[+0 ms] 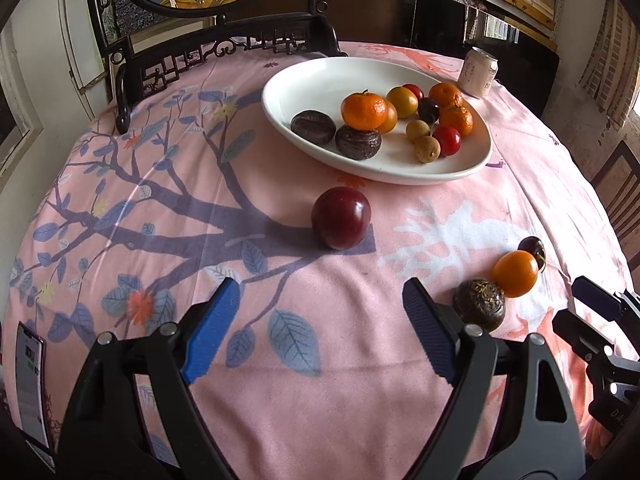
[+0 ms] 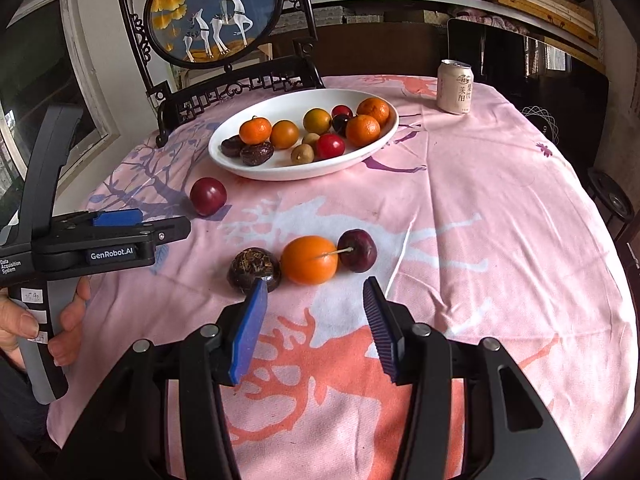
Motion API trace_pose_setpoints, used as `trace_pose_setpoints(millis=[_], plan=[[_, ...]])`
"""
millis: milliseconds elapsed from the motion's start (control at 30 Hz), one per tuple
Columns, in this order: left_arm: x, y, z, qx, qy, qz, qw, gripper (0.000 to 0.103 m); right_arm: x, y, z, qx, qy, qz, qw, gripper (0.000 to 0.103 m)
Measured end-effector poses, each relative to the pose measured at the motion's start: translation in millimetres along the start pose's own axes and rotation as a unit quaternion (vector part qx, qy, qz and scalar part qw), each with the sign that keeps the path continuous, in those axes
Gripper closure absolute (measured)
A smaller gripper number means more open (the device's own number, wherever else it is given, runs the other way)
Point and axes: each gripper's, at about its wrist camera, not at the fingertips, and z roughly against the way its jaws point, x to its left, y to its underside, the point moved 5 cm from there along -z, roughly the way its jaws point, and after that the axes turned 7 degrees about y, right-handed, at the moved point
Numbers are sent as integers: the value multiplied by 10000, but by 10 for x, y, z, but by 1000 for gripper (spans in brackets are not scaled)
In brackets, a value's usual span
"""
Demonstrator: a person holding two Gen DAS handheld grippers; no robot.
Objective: Organize fruits
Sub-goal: 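Grasp a dark red plum with the left gripper while the right gripper grasps a stemmed dark cherry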
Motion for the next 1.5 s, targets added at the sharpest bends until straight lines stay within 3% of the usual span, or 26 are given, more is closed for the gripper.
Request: trace_pose_setpoints(millis=[567, 733, 833, 867, 900, 1100, 1400, 1500], plan=[[24, -209, -393, 88, -172, 97, 9998, 19, 22, 96, -87, 83, -260, -2, 9996, 53], [44, -300, -510, 95, -259, 162, 9995, 29, 23, 116, -113, 148, -320, -6, 9994, 53], [5, -325, -505, -9, -130, 20, 9999, 59, 38, 127, -130, 210, -355, 3, 9992, 53], [-9, -327, -497, -2, -95, -7, 10000, 65, 46, 131, -136, 230, -358, 16, 9991, 53], [-12, -321, -488, 14, -91, -3, 10000, 65, 53, 134, -144, 246, -344, 32, 9991, 53], [-10, -213, -390, 106, 236, 129, 9996, 65, -49, 83, -124, 191, 147, 25, 9997, 53], [-62, -125, -252, 123, 473, -29, 9988, 65, -289, 90, -349, 637, 1216, 424, 9896, 53], [-67, -113, -263, 194, 565, -20, 9982, 65, -289, 31, -415, 602, 1162, 517, 9900, 53]])
